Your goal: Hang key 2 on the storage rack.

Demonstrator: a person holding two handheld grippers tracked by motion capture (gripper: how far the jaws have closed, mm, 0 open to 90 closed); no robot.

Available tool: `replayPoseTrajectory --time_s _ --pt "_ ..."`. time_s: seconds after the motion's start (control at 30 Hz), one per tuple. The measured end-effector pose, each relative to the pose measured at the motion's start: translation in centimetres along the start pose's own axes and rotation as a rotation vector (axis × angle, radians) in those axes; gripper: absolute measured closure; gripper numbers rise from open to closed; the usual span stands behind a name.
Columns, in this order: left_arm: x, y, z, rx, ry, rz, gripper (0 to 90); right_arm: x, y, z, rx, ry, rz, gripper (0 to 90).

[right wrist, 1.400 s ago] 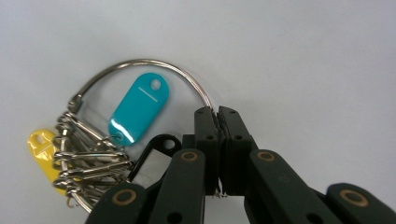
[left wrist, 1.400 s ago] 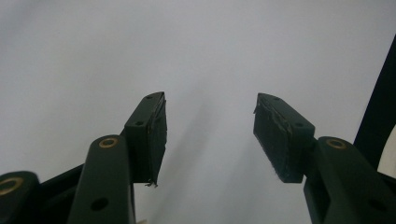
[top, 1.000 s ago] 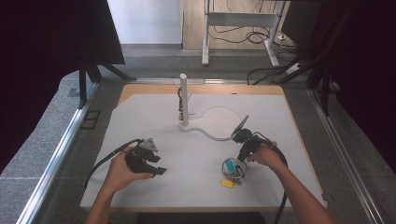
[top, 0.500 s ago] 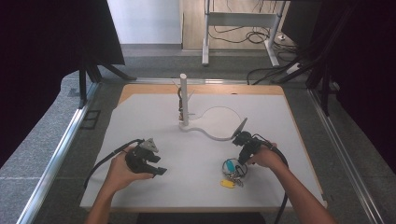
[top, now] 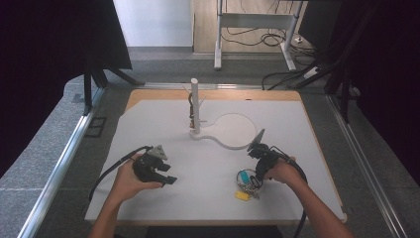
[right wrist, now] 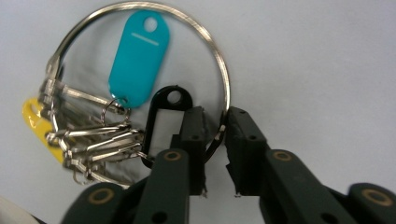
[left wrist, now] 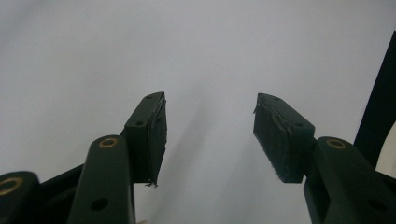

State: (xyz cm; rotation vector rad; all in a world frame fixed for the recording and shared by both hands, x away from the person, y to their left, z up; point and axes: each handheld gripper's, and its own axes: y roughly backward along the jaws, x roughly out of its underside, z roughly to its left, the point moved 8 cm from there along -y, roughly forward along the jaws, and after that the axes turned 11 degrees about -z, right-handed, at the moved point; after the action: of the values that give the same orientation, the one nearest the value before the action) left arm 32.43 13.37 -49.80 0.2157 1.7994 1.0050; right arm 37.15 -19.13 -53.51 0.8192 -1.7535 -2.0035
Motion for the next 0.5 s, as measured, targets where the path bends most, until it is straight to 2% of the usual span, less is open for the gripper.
replayPoseTrajectory --time_s 0.1,0.3,0.5 --pt "0.0 0.0 0.2 -0.002 -0.001 0.002 45.1 0.0 0.0 -0.1 0.002 -0.011 0.002 84.8" --pt "0.0 0.0 0.2 -0.007 0.0 0.003 45.1 -0.4 0.9 -0.1 0.015 0.037 -0.012 86.9" --pt "0.1 0.1 0.2 -0.009 -0.004 0.006 45.1 -1.4 2.7 0.1 0.023 0.085 -0.033 87.2"
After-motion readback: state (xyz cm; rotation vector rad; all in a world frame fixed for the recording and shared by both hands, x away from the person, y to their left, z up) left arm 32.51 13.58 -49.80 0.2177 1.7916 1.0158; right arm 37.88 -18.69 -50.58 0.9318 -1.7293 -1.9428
